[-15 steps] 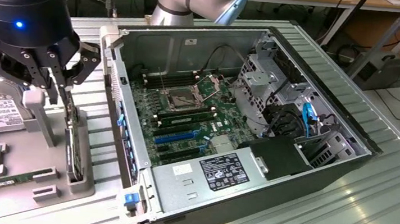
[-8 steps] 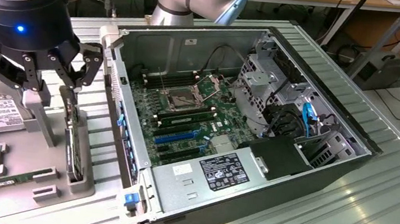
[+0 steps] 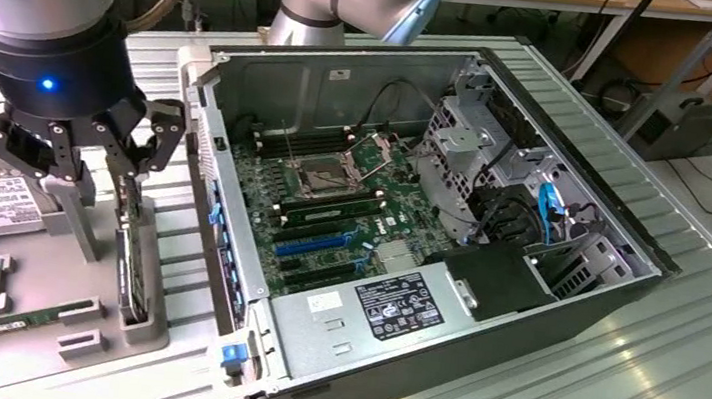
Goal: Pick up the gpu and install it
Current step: 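Pick up the gpu and move the gpu toward the slot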
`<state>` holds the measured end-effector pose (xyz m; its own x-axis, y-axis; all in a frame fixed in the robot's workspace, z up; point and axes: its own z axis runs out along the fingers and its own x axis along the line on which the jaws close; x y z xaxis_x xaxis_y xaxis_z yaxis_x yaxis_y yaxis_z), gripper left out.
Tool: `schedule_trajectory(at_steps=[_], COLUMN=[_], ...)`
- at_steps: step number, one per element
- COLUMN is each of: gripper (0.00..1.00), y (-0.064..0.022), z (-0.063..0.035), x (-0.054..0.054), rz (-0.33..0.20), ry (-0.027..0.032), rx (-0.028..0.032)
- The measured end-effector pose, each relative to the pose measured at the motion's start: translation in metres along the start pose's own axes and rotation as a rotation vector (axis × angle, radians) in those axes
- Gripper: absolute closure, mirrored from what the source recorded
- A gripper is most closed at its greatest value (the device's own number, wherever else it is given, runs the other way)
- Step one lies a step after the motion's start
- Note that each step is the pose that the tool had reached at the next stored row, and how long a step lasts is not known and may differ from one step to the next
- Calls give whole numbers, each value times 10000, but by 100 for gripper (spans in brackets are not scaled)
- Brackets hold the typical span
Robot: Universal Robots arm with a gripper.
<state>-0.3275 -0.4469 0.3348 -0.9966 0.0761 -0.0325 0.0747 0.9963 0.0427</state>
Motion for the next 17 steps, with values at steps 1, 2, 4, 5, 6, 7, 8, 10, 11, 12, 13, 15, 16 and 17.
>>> schedule_trajectory(at_steps=[1, 2, 4, 5, 6, 7, 8, 10, 11, 12, 13, 15, 16, 17], gripper=[58, 58, 58, 58, 58, 58, 58, 58, 58, 58, 58, 58, 58, 58], y=[-4, -9, -15, -18, -22, -25, -30, -38, -42, -46, -48, -54, -57, -58], z=[30, 62, 98, 113, 134, 151, 170, 206, 224, 242, 261, 311, 338, 357], x=[2, 4, 6, 7, 11, 14, 18, 25, 28, 30, 33, 39, 44, 48], rz=[1, 0, 0, 0, 1, 1, 0, 0, 0, 0, 0, -1, -1, 0], ry=[1, 1, 1, 1, 1, 1, 1, 1, 1, -2, -3, -5, -5, -5], rx=[0, 1, 1, 1, 1, 1, 1, 1, 1, 0, 0, 0, 0, 1])
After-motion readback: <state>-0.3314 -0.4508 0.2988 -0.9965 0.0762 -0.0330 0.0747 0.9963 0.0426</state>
